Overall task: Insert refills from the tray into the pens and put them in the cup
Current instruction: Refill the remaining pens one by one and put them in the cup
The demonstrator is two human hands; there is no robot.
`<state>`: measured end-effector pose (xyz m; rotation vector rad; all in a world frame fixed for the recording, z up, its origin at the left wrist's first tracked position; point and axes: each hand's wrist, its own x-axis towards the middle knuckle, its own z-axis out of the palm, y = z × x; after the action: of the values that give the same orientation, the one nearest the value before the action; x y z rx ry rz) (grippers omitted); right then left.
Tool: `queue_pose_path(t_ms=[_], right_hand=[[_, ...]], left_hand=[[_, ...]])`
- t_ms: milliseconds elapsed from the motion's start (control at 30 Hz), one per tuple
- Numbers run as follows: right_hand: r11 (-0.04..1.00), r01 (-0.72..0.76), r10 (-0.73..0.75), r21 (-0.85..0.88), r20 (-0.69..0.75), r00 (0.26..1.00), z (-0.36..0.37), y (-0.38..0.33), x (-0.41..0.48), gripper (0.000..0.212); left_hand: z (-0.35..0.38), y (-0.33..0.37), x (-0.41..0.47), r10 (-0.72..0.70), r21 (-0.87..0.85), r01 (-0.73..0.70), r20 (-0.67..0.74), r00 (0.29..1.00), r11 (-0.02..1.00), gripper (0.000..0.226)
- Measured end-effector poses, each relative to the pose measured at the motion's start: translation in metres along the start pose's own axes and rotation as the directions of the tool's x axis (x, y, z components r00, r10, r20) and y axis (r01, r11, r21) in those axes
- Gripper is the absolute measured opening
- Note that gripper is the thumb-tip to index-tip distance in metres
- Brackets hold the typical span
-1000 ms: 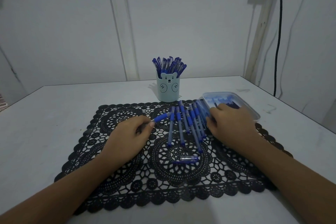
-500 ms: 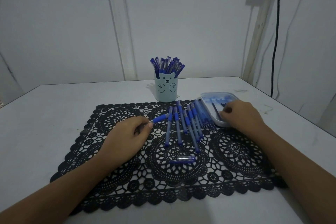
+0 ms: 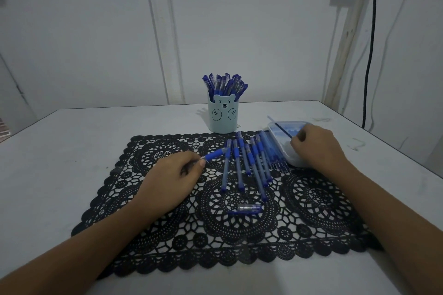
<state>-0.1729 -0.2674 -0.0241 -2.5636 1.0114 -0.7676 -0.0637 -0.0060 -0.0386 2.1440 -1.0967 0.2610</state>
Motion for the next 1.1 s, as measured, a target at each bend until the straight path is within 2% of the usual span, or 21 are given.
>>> queue_pose_path(t_ms=[67, 133, 233, 300, 400, 667, 1100], right_hand=[[0.982, 0.036, -0.025, 0.186, -0.063, 0.998, -0.007, -0.006, -0.007, 0.011], [0.912, 0.066, -0.044, 0.405, -0.064, 0.997, -0.016, -0.012, -0.014, 0.007], [0.694, 0.006, -0.092, 0.720, 0.080, 0.993, -0.031, -0.020, -0.027, 0.008], [0.556, -0.073, -0.141, 0.828, 0.181, 0.973, -0.035, -0.023, -0.034, 0.004], [0.442, -0.147, -0.146, 0.885, 0.233, 0.962, -0.034, -0.028, -0.040, 0.015], [0.228, -0.121, -0.048, 0.966, 0.135, 0.990, -0.030, -0.033, -0.042, 0.015], [0.194, -0.123, -0.021, 0.973, 0.130, 0.991, -0.025, -0.034, -0.042, 0.015]], left_hand=[[0.000, -0.001, 0.000, -0.001, -0.002, 0.001, -0.001, 1.000, 1.000, 0.017], [0.000, -0.002, 0.000, -0.005, -0.010, 0.005, 0.000, 1.000, 1.000, 0.015], [0.000, -0.002, 0.001, -0.010, -0.051, 0.010, -0.002, 1.000, 0.999, 0.012], [-0.001, -0.002, 0.001, -0.019, -0.080, 0.019, -0.002, 1.000, 0.997, 0.011], [-0.001, -0.002, 0.001, -0.037, -0.105, 0.037, 0.005, 0.999, 0.994, 0.013], [-0.002, 0.000, 0.001, -0.032, -0.095, 0.034, 0.020, 0.999, 0.995, 0.013], [-0.002, 0.000, 0.001, -0.033, -0.116, 0.035, 0.019, 0.999, 0.993, 0.011]])
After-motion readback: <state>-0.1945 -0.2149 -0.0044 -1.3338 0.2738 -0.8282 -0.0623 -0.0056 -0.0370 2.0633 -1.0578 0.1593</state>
